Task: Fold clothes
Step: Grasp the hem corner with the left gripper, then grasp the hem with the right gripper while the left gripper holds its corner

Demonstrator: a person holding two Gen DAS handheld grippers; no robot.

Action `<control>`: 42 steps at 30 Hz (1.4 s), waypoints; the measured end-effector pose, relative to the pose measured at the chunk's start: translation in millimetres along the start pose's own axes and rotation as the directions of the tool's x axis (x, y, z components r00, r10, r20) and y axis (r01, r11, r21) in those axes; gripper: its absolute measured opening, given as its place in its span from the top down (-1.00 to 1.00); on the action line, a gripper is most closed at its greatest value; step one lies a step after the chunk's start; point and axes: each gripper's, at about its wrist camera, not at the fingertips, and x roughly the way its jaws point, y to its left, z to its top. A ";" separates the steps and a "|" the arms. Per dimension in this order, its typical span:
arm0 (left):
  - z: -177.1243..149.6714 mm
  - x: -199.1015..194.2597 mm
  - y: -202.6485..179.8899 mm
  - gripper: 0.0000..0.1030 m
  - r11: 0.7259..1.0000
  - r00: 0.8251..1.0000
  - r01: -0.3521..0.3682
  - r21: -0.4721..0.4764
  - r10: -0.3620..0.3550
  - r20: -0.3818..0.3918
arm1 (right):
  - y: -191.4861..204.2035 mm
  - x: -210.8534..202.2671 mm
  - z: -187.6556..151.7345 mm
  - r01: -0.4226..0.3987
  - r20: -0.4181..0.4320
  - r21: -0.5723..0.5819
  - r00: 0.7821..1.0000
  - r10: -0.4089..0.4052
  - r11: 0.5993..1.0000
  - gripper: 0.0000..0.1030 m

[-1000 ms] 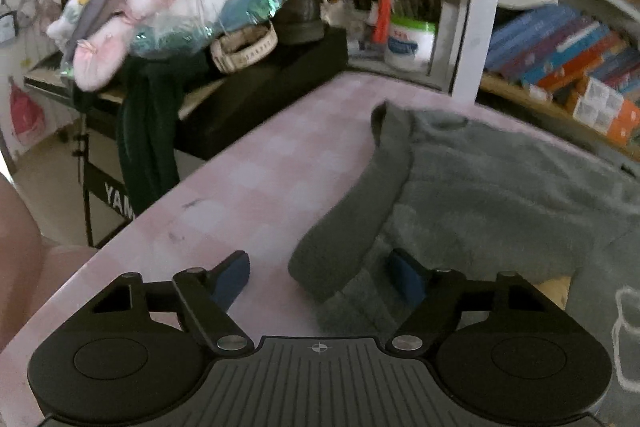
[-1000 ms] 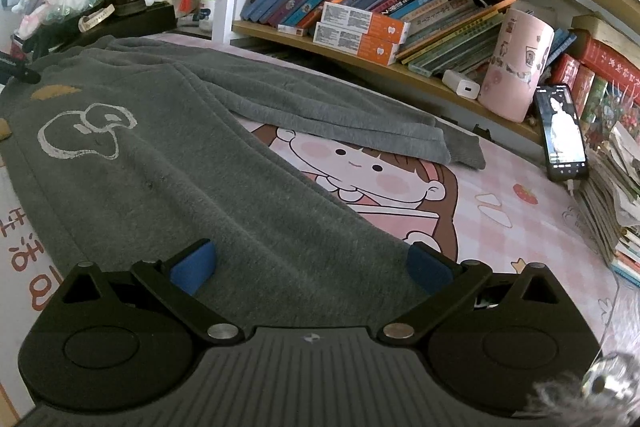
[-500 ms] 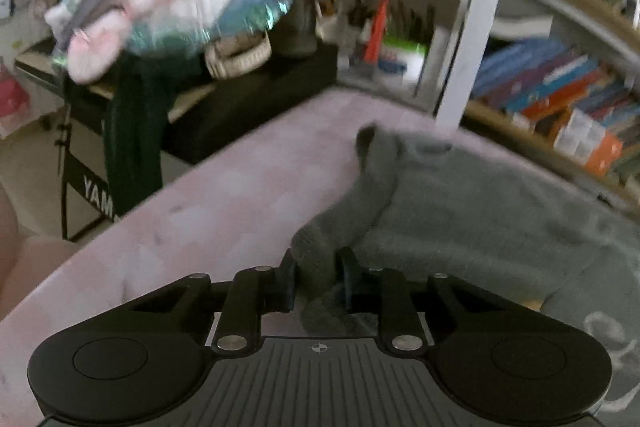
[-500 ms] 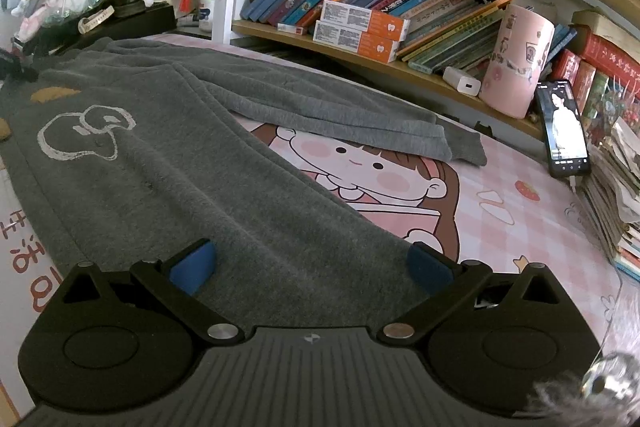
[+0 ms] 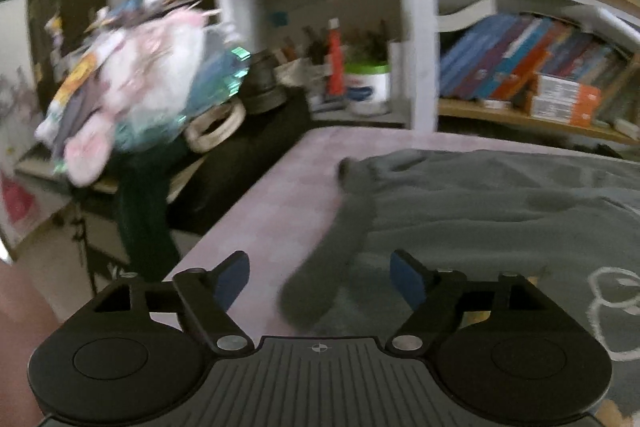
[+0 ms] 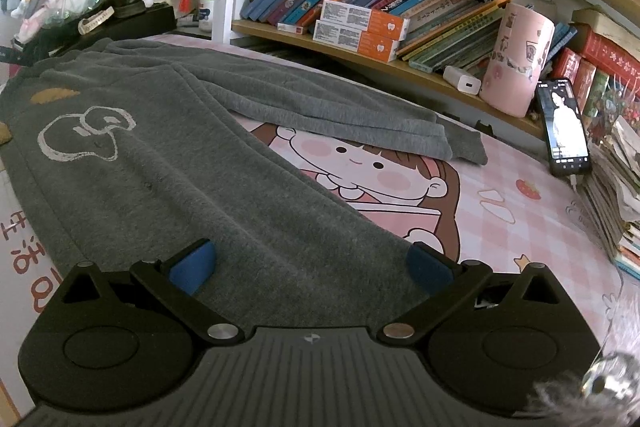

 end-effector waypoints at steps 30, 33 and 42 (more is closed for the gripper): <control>51.1 53.8 -70.4 -0.84 0.933 0.970 0.236 0.273 -0.241 -0.017 | -39.3 32.1 81.4 -0.090 0.029 0.085 0.996 0.087 0.992 -1.00; 63.4 72.6 -72.9 -0.84 0.930 0.966 0.257 0.264 -0.257 -0.036 | -57.5 51.8 97.0 -0.097 0.022 0.110 0.995 0.095 0.989 -1.00; 90.2 133.1 -78.4 -0.84 0.899 0.958 0.285 0.334 -0.279 -0.066 | -109.4 121.0 136.8 -0.072 -0.018 0.107 0.997 0.074 0.992 -0.91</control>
